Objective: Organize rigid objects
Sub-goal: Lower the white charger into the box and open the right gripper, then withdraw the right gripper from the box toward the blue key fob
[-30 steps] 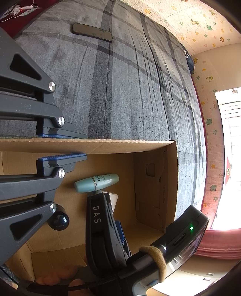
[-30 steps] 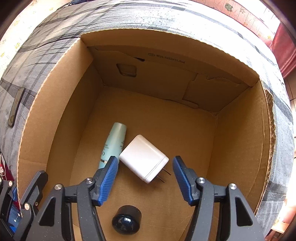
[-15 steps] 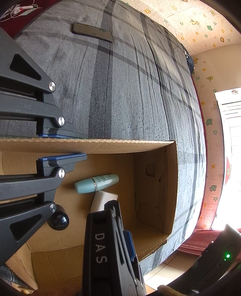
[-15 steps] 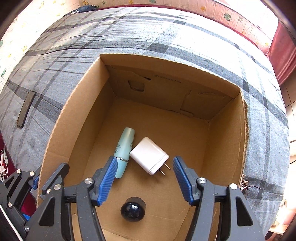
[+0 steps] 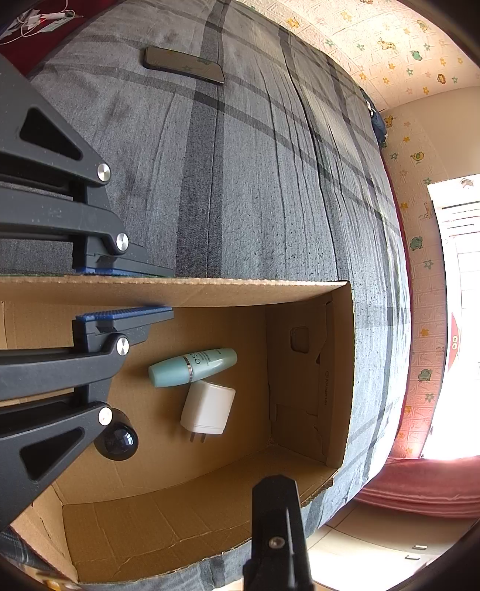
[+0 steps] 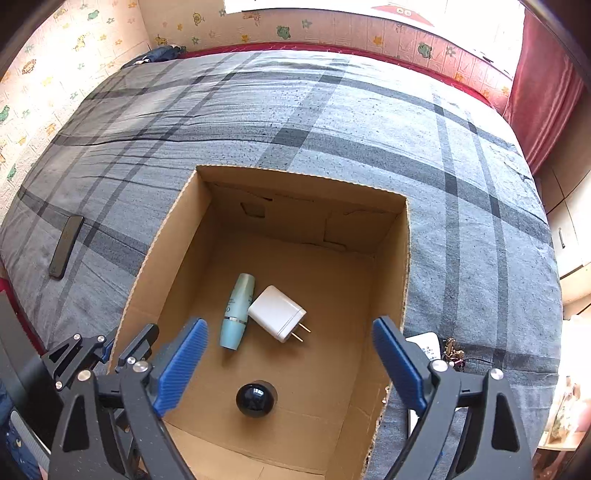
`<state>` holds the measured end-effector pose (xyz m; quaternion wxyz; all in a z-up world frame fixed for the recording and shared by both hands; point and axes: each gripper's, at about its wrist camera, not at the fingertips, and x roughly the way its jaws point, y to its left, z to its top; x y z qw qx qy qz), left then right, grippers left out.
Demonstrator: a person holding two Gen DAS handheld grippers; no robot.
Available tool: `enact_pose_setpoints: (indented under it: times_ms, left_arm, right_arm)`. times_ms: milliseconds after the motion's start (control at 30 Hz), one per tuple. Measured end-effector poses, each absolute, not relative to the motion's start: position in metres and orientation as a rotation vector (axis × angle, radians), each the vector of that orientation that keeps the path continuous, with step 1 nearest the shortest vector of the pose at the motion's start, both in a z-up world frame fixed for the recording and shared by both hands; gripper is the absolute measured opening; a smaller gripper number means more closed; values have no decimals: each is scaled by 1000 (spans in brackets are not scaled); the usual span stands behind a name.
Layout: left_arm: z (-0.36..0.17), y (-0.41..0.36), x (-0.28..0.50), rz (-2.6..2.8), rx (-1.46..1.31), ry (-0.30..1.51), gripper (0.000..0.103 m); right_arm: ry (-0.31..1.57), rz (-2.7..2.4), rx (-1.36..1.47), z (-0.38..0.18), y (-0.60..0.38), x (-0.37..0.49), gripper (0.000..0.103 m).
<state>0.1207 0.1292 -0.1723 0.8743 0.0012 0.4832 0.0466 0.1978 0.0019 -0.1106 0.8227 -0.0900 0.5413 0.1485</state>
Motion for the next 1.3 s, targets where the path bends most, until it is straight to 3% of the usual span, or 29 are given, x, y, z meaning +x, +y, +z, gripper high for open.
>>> enact_pose_setpoints:
  times_ms: [633, 1300]
  left_arm:
    - [-173, 128, 121, 99, 10, 1010, 14]
    - [-173, 126, 122, 102, 17, 1012, 14]
  right_arm:
    - [1075, 213, -170, -73, -98, 179, 103]
    - [1148, 38, -84, -112, -200, 157, 103]
